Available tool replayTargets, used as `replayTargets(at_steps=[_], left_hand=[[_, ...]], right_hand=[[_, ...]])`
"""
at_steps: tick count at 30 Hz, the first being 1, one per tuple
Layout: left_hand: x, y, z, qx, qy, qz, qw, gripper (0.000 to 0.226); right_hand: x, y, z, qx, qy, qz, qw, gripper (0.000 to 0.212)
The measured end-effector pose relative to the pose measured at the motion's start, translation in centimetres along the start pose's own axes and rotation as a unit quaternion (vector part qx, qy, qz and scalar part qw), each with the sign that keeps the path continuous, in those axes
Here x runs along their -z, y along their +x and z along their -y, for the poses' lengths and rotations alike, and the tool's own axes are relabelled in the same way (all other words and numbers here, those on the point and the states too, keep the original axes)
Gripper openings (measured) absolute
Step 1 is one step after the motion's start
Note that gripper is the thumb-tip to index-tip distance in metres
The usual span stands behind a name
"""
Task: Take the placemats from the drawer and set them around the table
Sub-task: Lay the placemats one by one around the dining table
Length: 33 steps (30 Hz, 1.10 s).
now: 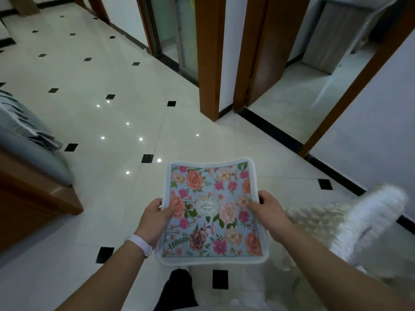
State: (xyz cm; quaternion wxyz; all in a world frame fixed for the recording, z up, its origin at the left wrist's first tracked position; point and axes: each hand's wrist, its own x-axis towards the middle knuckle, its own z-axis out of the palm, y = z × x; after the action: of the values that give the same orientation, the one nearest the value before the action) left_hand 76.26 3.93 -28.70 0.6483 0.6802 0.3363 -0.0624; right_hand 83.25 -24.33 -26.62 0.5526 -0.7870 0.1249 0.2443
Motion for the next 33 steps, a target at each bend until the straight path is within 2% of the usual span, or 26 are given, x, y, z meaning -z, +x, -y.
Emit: replayTargets(at_steps=[7,11,15,21,25,33], left_hand=[[-1.3,12.1,-6.6,0.041,-0.027,0.106,0.993,0.017],[-2.8,18.2,-11.3,0.021,0.010,0.165,0.986,0.021],[-6.9,22.6,-14.3,-0.025,0.080,0.215,0.973,0.011],[-15.1,25.7,-16.4,-0.018,0.143,0.296,0.944,0.023],[-21.2,27.6,-18.3,-0.018,0.153,0.310,0.938,0.014],[-34.4,30.5,-25.7,-0.015,0.147,0.293,0.945,0.017]], right_hand=[[-1.3,6.2,7.1,-0.009,0.033,-0.111,0.993,0.020],[-0.9,8.2,10.6,-0.001,0.048,-0.173,0.984,0.018],[0.7,9.1,11.0,-0.012,0.059,-0.247,0.967,0.017],[5.6,10.9,9.1,-0.073,0.102,-0.320,0.939,0.021],[9.8,13.8,8.1,-0.090,0.144,-0.328,0.929,0.023],[22.3,22.0,9.5,-0.085,0.187,-0.345,0.916,0.017]])
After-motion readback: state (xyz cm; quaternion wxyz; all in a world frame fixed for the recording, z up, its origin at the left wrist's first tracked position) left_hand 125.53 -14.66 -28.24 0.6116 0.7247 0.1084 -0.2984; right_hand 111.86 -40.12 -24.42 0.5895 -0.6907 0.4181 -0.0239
